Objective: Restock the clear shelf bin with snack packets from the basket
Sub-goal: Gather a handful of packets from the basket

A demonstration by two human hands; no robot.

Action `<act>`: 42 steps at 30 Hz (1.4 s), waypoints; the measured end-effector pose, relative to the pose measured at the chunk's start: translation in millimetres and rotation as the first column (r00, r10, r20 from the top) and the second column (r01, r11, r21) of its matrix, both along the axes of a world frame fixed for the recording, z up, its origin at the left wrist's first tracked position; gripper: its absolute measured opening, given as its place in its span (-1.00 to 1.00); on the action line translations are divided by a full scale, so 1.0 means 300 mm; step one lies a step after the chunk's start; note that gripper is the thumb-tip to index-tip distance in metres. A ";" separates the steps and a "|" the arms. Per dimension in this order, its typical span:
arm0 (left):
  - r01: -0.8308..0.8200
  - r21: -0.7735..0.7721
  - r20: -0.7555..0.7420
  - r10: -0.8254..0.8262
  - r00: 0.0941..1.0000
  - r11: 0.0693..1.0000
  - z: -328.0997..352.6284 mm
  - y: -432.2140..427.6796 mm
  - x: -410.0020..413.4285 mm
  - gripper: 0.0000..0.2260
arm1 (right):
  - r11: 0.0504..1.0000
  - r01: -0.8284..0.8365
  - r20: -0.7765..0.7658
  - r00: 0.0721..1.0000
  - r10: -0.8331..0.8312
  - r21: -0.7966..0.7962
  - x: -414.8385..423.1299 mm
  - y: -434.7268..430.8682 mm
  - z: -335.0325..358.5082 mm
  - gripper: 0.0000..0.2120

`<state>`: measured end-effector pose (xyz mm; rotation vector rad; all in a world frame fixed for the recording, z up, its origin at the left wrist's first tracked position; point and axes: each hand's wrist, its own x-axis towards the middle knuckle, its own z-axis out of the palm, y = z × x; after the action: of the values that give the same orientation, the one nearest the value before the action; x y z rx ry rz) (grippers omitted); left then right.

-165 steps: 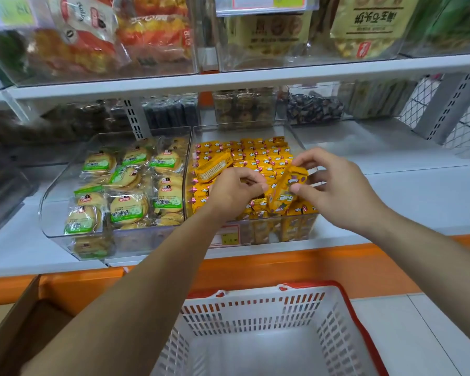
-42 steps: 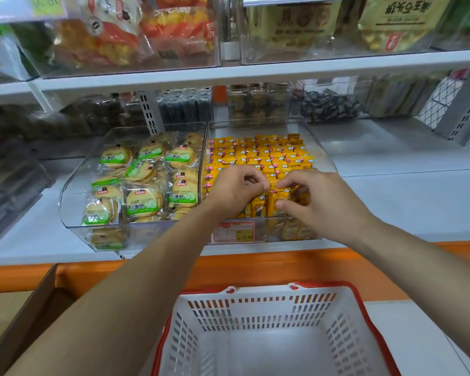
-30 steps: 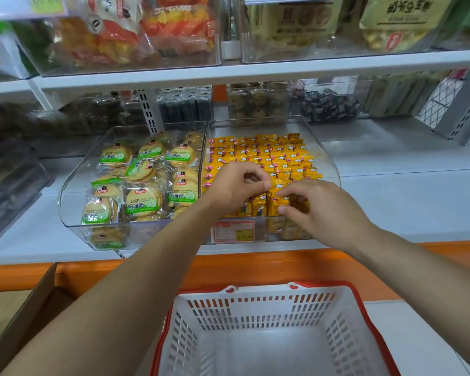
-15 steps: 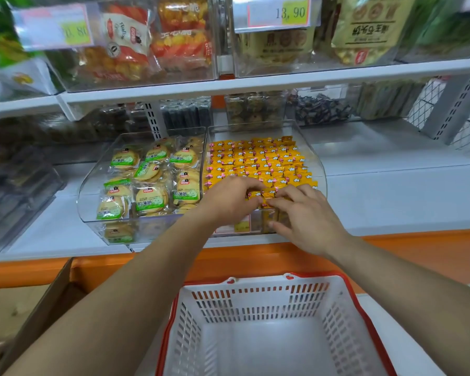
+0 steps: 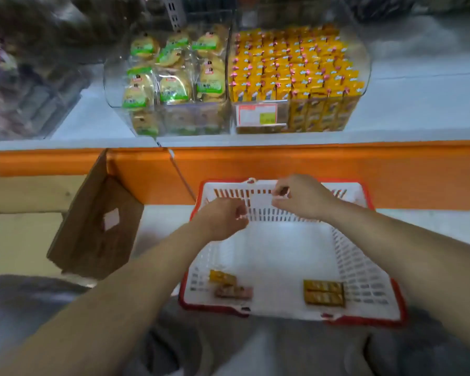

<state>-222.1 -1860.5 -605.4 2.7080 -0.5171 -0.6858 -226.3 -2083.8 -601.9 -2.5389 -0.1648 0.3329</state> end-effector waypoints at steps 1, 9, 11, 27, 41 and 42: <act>-0.027 0.023 -0.061 0.028 0.998 0.999 -0.070 0.010 -0.019 -0.72 | 1.000 0.014 -0.074 0.997 -0.014 0.007 -0.022 0.009 -0.086 -0.82; 0.095 0.237 -0.347 -0.007 0.938 0.967 -0.560 0.023 -0.107 -0.53 | 0.997 -0.045 -0.502 0.865 0.004 -0.069 -0.188 -0.009 -0.595 -0.53; 0.180 0.341 -0.383 -0.039 0.923 0.923 -0.635 0.029 -0.118 -0.45 | 0.995 0.000 -0.580 0.812 -0.059 -0.100 -0.214 -0.059 -0.661 -0.43; 0.174 0.191 -0.662 -0.004 0.750 0.966 -0.786 0.035 -0.089 -0.42 | 0.817 -0.516 -0.823 0.561 0.094 -0.259 -0.306 -0.144 -0.792 -0.69; -0.186 -0.006 -0.579 0.148 0.802 0.983 -0.724 -0.002 -0.046 -0.42 | 0.968 0.215 -0.723 0.688 -0.056 0.129 -0.230 -0.131 -0.743 -0.63; -0.280 -0.069 -0.586 0.189 0.788 0.957 -0.701 -0.013 -0.034 -0.46 | 0.937 0.303 -0.723 0.686 -0.086 0.176 -0.216 -0.132 -0.720 -0.65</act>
<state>-232.2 -1864.5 -815.7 2.2001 -0.0676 -1.2659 -291.3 -2123.4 -817.8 -1.9457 0.3405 1.0878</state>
